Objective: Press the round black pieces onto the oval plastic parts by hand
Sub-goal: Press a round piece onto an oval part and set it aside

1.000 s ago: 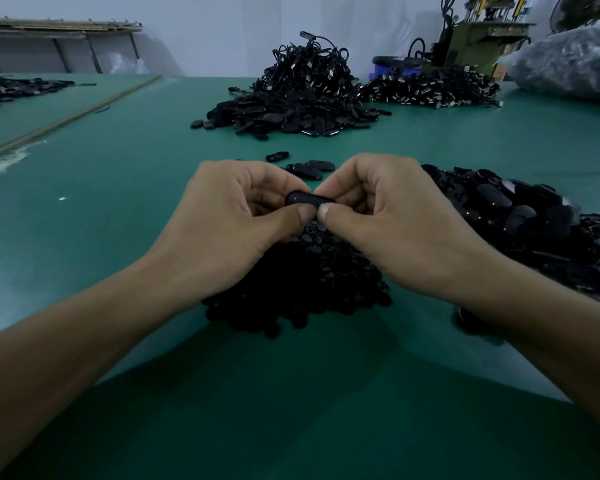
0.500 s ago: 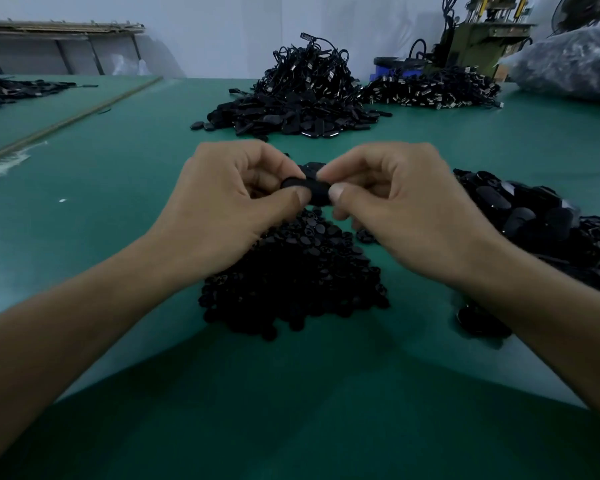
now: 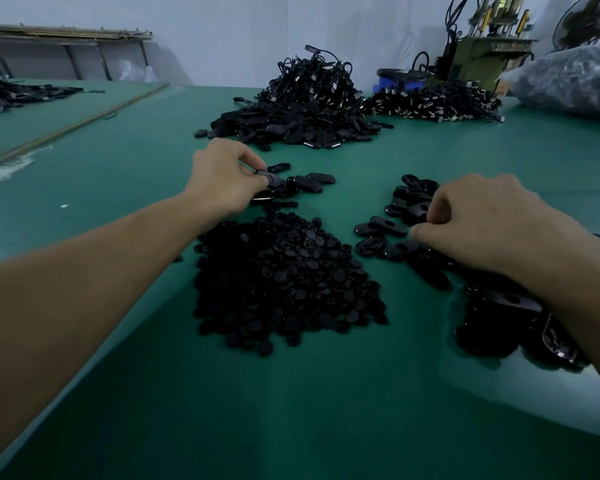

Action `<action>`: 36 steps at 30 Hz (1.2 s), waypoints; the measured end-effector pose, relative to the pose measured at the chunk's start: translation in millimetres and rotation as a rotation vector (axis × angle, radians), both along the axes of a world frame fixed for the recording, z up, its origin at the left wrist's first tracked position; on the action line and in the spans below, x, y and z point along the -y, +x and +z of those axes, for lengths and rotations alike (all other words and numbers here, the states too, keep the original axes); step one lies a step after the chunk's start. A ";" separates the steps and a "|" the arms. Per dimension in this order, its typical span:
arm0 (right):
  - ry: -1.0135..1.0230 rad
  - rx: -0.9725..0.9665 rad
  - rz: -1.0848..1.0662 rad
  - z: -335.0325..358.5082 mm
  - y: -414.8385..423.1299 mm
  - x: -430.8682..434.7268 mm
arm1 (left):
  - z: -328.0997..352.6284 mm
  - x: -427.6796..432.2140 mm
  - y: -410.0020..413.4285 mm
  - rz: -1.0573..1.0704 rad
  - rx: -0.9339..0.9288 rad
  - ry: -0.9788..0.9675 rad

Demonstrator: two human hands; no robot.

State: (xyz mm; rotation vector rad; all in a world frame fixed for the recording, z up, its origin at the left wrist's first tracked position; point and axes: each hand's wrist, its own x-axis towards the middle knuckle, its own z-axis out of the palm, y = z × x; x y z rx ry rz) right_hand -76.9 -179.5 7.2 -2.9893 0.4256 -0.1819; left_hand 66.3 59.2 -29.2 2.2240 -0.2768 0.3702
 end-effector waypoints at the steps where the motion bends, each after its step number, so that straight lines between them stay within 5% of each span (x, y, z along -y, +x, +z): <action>1: -0.024 -0.024 -0.013 -0.6 -0.5 -1.8 | -0.9 1.1 2.7 -0.003 0.016 0.035; 10: 0.009 -0.017 0.044 -6.2 1.9 -2.6 | -0.5 12.1 9.1 0.044 0.094 0.236; 25: -0.058 0.039 0.070 -16.0 2.5 -9.0 | 4.0 -8.0 -69.4 -0.180 0.139 -0.034; 36: 0.114 0.217 0.180 -11.2 3.8 -8.4 | -0.7 -14.7 -98.8 -0.206 0.204 -0.162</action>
